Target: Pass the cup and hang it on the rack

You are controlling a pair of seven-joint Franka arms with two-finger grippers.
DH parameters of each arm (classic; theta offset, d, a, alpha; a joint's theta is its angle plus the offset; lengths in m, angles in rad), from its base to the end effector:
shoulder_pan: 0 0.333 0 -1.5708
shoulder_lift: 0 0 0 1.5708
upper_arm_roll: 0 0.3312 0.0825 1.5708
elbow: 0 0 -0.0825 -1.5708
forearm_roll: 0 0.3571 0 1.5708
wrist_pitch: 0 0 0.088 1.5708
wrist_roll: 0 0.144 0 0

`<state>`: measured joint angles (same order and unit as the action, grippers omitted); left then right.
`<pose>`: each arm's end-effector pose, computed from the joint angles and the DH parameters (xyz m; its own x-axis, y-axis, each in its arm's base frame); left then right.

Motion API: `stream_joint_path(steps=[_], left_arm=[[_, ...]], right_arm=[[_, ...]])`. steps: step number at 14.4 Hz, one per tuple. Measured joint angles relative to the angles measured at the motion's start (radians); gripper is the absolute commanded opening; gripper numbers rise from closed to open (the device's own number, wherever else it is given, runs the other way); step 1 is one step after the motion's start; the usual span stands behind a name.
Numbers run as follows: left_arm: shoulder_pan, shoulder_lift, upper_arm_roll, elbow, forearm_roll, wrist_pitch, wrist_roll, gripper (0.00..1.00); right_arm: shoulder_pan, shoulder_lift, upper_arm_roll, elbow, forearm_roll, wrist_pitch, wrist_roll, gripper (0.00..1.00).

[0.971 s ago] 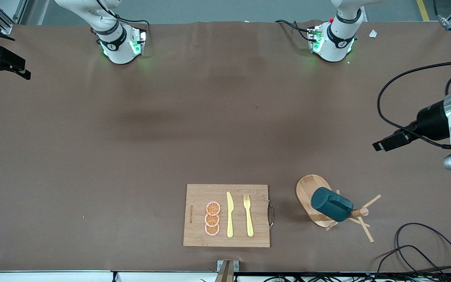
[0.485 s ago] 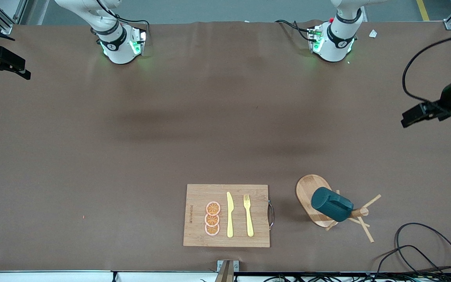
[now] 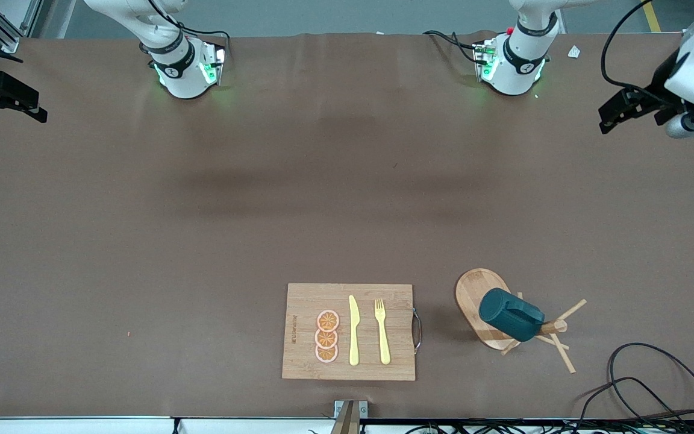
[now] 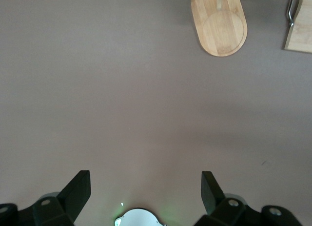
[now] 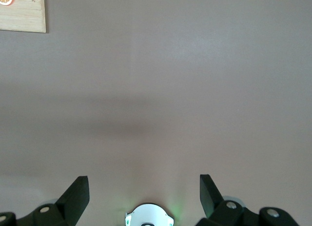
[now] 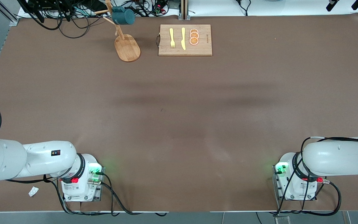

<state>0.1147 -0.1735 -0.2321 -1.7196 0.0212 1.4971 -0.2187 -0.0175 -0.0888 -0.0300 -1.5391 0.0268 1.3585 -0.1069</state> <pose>0.4573 -0.0604 0.6145 0.9934 0.1078 -0.0389 0.1049 -0.9919 -0.0710 0.4715 -0.0189 0.6436 0.9940 0.0655 -0.0880 0.0623 -0.9973 -0.0389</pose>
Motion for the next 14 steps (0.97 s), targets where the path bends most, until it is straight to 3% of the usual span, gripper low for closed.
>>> stream_joint_path(steps=[7, 14], left_arm=[[-0.039, -0.016, 0.002, -0.012, -0.054, 0.019, -0.012, 1.00], [-0.032, 0.001, 0.015, 0.020, -0.054, 0.020, 0.096, 1.00]], right_arm=[[0.000, 0.000, 0.000, 0.000, 0.000, 0.000, 0.000, 1.00], [0.000, 0.000, 0.000, 0.000, 0.000, 0.000, 0.000, 1.00]])
